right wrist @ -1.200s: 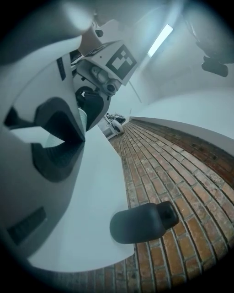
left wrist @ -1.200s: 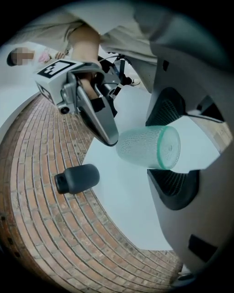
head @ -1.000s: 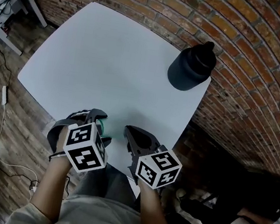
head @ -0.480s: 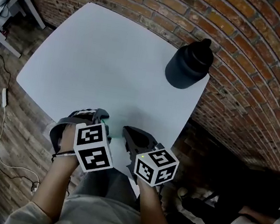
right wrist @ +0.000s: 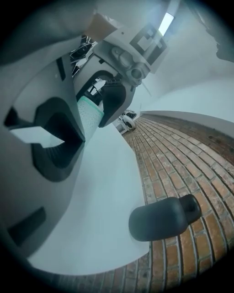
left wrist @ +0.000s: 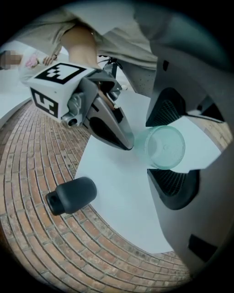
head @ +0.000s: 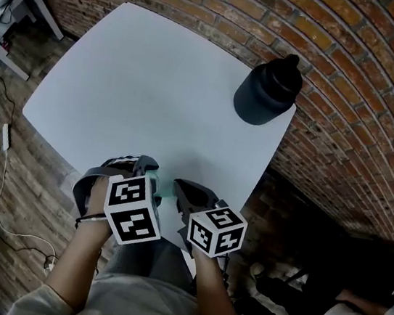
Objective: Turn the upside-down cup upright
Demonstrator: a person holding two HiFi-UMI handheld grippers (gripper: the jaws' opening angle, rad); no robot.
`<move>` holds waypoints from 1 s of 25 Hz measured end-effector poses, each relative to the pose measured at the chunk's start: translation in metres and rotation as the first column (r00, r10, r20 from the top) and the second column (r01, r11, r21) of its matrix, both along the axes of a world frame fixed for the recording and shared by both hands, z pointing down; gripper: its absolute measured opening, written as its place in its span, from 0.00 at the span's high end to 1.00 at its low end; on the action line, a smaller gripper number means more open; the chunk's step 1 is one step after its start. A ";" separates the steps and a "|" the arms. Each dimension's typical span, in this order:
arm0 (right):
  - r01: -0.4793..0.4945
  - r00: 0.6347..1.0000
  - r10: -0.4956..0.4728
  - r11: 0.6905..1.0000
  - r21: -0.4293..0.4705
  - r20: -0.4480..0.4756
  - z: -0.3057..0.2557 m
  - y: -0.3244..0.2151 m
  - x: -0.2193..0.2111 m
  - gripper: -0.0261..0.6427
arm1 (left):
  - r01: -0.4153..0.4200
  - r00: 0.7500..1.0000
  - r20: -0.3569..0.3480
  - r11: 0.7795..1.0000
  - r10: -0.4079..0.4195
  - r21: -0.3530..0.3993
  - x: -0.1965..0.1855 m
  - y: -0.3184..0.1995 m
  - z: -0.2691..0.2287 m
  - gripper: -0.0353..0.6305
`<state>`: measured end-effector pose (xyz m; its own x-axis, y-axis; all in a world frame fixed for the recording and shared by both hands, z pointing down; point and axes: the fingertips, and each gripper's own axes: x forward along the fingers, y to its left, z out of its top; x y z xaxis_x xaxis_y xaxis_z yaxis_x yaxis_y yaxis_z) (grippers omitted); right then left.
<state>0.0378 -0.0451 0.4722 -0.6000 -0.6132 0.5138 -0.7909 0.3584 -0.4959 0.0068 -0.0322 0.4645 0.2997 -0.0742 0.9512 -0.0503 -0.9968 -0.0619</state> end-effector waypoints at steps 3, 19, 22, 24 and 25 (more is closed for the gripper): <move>0.003 1.000 -0.003 1.000 -0.018 -0.004 0.007 0.002 -0.003 0.95 | 0.007 0.999 -0.034 1.000 -0.008 -0.005 0.005 0.000 -0.002 0.51; -0.016 1.000 0.014 0.998 -0.060 -0.027 0.022 0.005 -0.004 0.95 | 0.006 0.997 -0.081 0.999 -0.009 -0.042 0.012 0.005 0.015 0.51; -0.018 0.999 0.016 0.998 -0.063 -0.034 0.023 0.005 -0.003 0.95 | -0.010 0.997 -0.081 0.999 0.007 -0.039 0.013 0.005 0.015 0.51; -0.020 0.999 0.017 0.998 -0.065 -0.037 0.024 0.006 -0.003 0.95 | -0.023 0.996 -0.087 0.999 0.021 -0.026 0.013 0.005 0.016 0.51; -0.021 0.999 0.018 0.998 -0.066 -0.038 0.024 0.006 -0.002 0.95 | -0.026 0.995 -0.094 1.000 0.024 -0.018 0.014 0.005 0.016 0.51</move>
<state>0.0353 -0.0389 0.4963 -0.5681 -0.5882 0.5755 -0.8157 0.3098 -0.4886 0.0208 -0.0269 0.4806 0.3889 -0.0479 0.9200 -0.0304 -0.9988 -0.0392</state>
